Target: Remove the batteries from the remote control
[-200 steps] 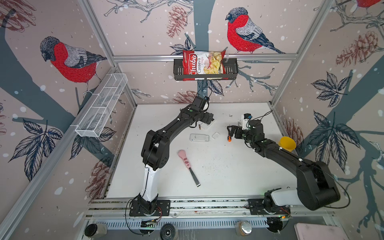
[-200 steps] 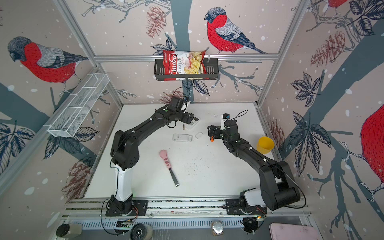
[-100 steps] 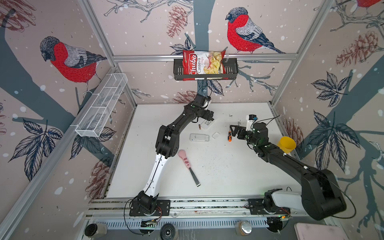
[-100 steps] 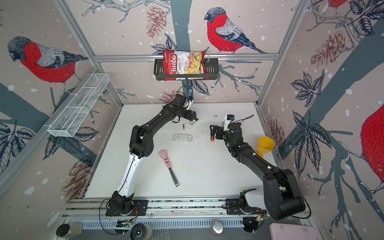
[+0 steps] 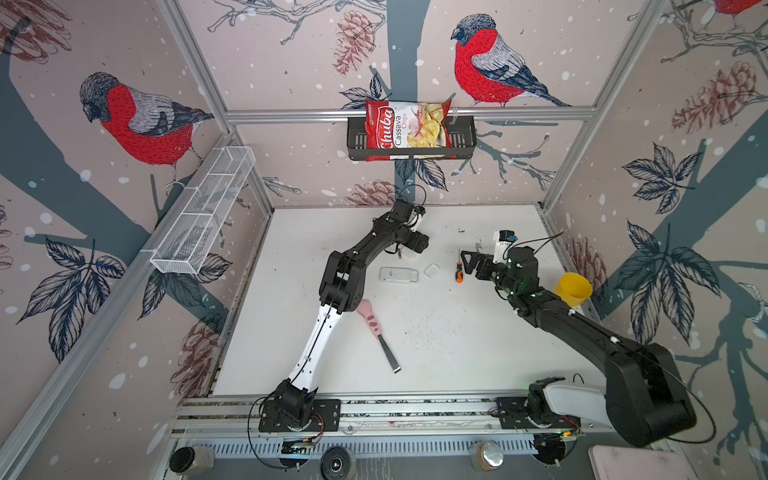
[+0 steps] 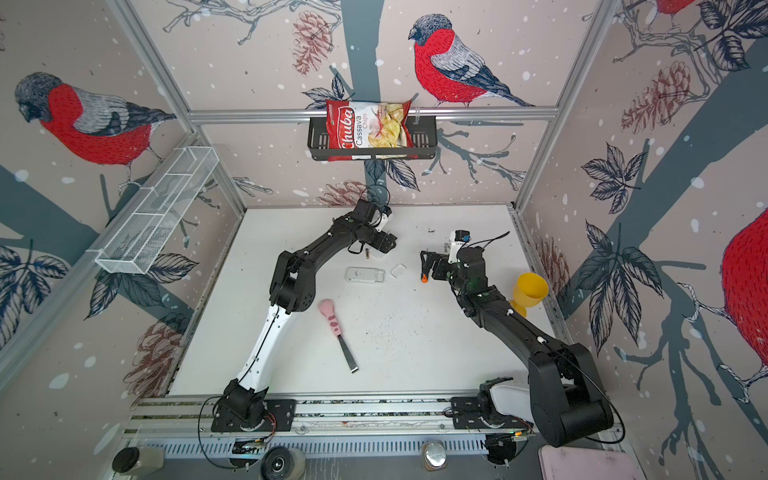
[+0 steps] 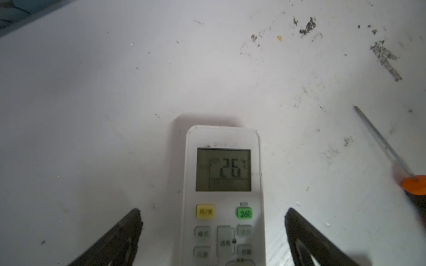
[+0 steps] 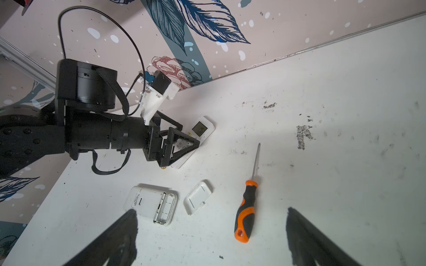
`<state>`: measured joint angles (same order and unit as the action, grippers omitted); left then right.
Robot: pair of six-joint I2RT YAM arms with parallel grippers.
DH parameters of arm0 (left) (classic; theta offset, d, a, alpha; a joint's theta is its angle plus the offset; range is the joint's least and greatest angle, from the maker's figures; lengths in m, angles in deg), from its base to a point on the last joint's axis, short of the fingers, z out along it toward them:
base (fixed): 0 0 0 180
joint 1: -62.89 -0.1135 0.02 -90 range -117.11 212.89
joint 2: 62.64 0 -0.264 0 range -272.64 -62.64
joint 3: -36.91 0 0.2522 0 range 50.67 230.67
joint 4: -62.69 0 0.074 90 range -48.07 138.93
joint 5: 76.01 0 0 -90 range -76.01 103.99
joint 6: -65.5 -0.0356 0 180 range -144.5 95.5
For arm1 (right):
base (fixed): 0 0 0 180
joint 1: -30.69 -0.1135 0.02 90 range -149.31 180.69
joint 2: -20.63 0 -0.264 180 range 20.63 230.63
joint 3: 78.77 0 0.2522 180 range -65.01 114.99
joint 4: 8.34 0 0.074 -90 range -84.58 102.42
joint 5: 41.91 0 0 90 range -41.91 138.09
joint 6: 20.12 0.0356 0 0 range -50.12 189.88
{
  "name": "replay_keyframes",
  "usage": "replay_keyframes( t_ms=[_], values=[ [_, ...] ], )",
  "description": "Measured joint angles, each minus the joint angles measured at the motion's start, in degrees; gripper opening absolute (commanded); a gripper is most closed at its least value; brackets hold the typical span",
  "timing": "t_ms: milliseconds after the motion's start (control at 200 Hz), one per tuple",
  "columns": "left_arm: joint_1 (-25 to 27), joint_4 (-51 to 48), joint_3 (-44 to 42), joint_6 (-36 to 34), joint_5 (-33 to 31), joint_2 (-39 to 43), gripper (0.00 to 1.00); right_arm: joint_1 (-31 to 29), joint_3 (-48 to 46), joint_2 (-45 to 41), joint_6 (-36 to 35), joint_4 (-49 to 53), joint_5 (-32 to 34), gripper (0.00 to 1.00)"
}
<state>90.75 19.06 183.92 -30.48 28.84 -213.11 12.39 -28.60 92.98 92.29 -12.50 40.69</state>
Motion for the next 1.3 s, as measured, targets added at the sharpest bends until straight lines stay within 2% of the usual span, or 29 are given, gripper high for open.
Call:
replay_keyframes(
  t_ms=[265, 380, 605, 921, 1086, 1301],
  values=[
    [0.0, 2.3, 0.5, 0.0, 1.5, -1.1, 0.96, 0.0, 0.0, 0.4, 0.0, 0.0, 0.0, 1.0],
    [0.5, 2.9, 0.5, 0.1, 1.3, -1.2, 0.92, 0.0, 0.0, 0.4, 0.0, 0.0, 0.0, 1.0],
    [3.1, 4.4, 0.5, -0.1, -3.8, -1.8, 0.88, -0.1, -0.1, 0.4, 0.0, 0.0, 0.0, 1.0],
    [3.0, 5.4, 0.4, 0.1, -6.4, -2.0, 0.7, -0.2, -0.1, 0.3, 0.0, 0.0, 0.0, 1.0],
    [3.0, 6.2, 0.3, 0.7, -6.3, -2.2, 0.58, -0.2, -0.1, 0.3, 0.0, 0.0, 0.0, 1.0],
    [2.6, 7.7, -0.5, 1.9, -4.5, -2.0, 0.5, -0.2, -0.2, 0.3, 0.0, 0.0, -0.1, 1.0]
  ],
)
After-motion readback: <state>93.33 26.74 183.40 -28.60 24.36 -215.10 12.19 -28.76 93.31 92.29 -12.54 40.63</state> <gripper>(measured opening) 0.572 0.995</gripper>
